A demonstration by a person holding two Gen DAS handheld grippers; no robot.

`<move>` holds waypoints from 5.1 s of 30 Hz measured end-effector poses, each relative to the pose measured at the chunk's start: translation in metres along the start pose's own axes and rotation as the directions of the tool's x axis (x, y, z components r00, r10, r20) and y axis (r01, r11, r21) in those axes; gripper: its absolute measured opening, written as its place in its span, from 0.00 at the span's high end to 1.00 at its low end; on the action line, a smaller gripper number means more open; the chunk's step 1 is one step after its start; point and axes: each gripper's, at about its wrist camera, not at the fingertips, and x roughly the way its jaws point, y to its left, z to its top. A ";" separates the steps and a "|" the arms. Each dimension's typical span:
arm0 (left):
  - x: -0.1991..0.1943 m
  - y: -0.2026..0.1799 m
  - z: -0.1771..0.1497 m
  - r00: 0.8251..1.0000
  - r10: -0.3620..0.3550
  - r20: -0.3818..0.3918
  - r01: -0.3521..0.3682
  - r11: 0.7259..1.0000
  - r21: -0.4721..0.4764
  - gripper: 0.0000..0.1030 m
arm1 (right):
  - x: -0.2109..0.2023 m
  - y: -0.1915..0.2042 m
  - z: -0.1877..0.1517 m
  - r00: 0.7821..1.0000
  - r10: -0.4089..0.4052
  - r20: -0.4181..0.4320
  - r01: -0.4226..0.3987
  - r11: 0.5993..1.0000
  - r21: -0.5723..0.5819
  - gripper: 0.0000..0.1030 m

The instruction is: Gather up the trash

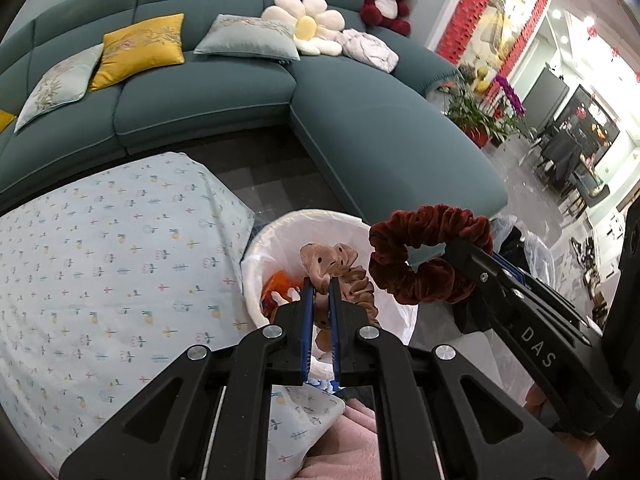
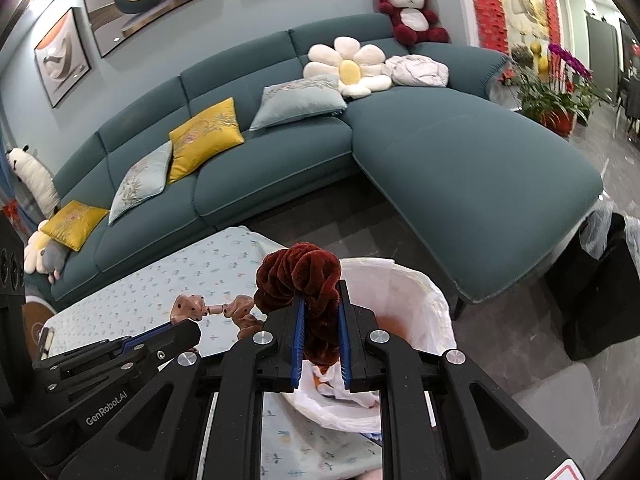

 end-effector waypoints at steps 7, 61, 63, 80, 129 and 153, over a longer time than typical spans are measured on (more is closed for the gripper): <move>0.022 -0.010 -0.001 0.999 0.003 -0.038 -0.002 1.000 0.023 0.93 | 0.015 -0.020 -0.007 1.000 -0.013 -0.024 0.014 0.999 0.038 0.87; 0.053 0.020 0.004 0.998 -0.004 -0.060 -0.001 0.998 -0.070 0.65 | 0.075 -0.010 -0.020 0.990 -0.056 -0.129 0.058 0.998 0.014 0.67; 0.052 0.025 0.002 0.998 -0.002 -0.062 -0.002 0.997 -0.075 0.65 | 0.074 -0.008 -0.020 0.990 -0.054 -0.127 0.056 0.998 0.010 0.67; 0.022 0.047 -0.015 0.996 0.077 -0.043 -0.080 0.994 -0.070 0.49 | 0.047 0.020 -0.030 0.989 -0.082 -0.125 0.071 0.993 -0.094 0.41; -0.005 0.043 -0.058 0.964 0.265 -0.033 -0.265 0.964 -0.024 0.15 | 0.002 0.032 -0.064 0.987 -0.155 -0.049 0.143 0.971 -0.193 0.07; -0.003 0.044 -0.065 0.956 0.291 -0.032 -0.292 0.956 -0.038 0.15 | 0.008 0.032 -0.073 0.985 -0.162 -0.068 0.144 0.967 -0.208 0.07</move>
